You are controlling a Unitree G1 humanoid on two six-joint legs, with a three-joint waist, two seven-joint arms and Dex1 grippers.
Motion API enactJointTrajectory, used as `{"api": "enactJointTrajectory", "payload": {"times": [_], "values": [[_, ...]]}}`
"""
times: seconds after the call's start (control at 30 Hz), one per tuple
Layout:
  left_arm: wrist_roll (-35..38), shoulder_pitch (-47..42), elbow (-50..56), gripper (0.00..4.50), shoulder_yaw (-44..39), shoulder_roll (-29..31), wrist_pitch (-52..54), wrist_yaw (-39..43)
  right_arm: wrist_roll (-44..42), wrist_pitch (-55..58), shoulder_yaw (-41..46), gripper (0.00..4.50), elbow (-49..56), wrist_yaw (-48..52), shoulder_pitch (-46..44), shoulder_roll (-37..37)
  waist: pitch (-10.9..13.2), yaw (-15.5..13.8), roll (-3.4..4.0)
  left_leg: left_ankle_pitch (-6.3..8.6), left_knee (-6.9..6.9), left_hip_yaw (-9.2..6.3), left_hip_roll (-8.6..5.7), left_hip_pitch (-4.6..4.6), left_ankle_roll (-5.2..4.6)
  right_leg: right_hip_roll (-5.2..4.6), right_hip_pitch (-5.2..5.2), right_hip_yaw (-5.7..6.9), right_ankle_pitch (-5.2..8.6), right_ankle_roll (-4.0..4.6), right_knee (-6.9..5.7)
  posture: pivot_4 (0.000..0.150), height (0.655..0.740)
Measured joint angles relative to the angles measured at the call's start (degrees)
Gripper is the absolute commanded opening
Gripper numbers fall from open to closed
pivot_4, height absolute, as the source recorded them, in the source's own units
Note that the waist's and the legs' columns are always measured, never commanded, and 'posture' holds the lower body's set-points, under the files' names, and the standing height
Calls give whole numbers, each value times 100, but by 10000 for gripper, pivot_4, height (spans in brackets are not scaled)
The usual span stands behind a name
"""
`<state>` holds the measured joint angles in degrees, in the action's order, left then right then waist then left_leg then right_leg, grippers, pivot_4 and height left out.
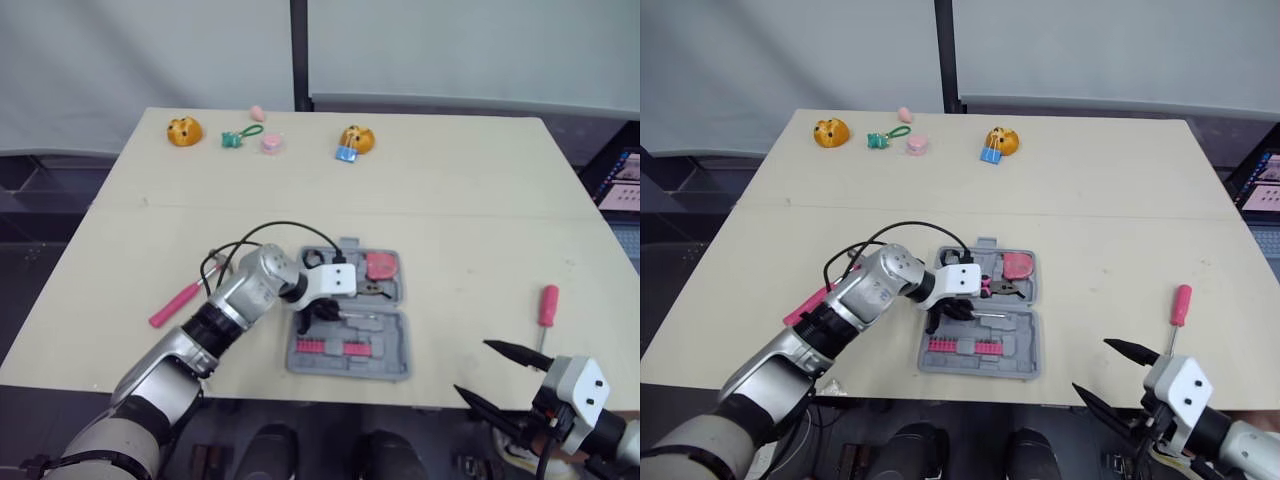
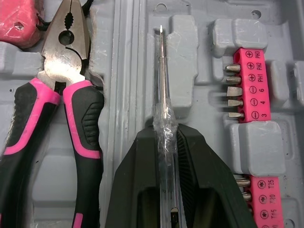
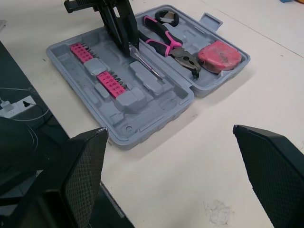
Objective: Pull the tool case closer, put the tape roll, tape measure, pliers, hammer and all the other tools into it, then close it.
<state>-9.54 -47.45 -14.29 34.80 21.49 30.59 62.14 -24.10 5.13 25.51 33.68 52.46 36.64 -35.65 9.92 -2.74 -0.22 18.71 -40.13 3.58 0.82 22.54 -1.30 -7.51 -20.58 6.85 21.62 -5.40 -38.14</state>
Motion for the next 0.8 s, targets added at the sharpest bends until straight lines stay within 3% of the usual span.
{"api": "enactJointTrajectory", "payload": {"times": [0.8], "values": [[-373,-529,130,303,349,207,-127,660,-2,101,0,45000,0,0,-103,-3,0,-15,0,0,-3,0,-2,1,0,0,0,0,0,0,-4,1500,6677]]}}
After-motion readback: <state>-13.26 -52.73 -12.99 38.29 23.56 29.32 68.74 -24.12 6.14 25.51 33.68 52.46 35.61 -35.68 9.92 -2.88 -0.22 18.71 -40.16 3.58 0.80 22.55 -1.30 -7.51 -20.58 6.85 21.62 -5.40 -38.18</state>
